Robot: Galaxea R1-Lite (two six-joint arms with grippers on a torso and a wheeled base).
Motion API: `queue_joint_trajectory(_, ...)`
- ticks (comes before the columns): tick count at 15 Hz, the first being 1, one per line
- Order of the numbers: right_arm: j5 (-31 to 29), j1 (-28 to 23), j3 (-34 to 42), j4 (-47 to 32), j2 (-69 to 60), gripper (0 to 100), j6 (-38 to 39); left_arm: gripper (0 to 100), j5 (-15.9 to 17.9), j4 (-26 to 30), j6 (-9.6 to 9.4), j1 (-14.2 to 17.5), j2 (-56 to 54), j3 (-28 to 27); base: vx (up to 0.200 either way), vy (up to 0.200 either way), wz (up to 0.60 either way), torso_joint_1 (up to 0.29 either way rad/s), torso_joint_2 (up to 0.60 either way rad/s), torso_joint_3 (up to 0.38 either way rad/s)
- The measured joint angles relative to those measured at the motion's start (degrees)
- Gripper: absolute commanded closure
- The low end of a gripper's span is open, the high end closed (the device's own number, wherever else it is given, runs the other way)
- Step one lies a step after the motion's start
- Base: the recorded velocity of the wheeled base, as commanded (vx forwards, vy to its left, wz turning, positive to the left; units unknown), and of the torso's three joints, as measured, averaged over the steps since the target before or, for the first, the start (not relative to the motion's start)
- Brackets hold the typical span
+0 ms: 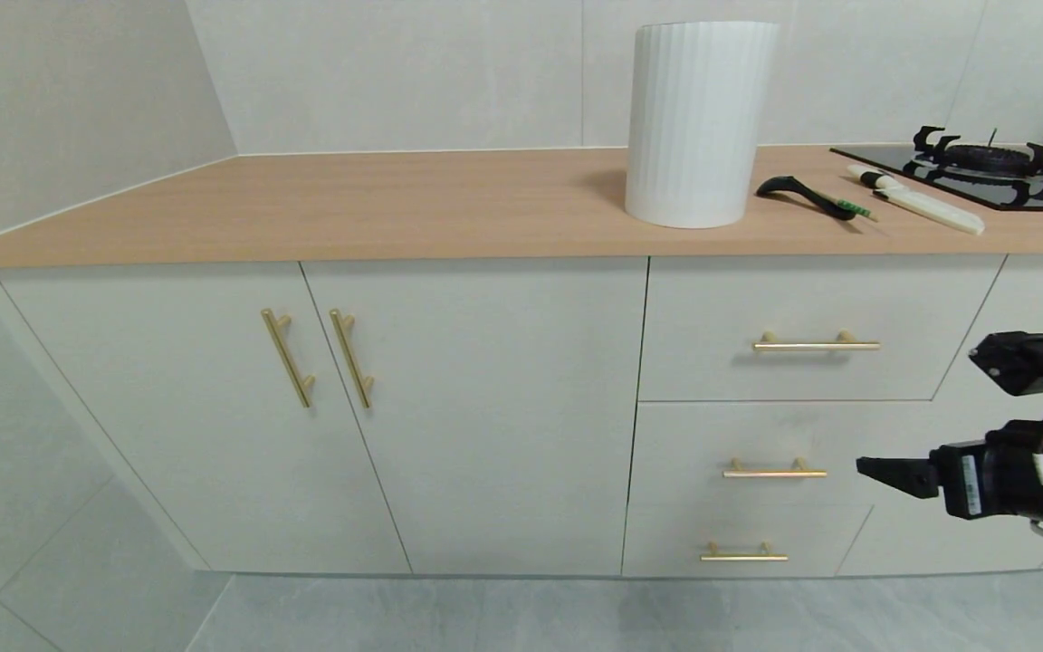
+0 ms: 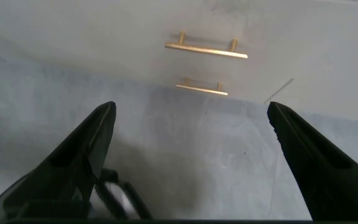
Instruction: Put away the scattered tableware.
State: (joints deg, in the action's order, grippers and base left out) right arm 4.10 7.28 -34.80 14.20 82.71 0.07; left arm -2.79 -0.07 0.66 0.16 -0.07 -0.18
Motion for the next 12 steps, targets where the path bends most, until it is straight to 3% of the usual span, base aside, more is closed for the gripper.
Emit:
queue_joint_trajectory(4, -0.2, 0.4, -4.4, 4.2, 12.0, 0, 0.1, 0, 0.0, 0.0, 0.00, 0.0, 0.0, 0.0, 0.000, 0.000, 0.00, 0.000, 0.00, 0.000)
queue_joint_trajectory(12, -6.4, -0.4, -5.1, 29.2, 34.7, 0, 0.6, 0, 0.0, 0.0, 0.02, 0.0, 0.0, 0.0, 0.000, 0.000, 0.00, 0.000, 0.00, 0.000)
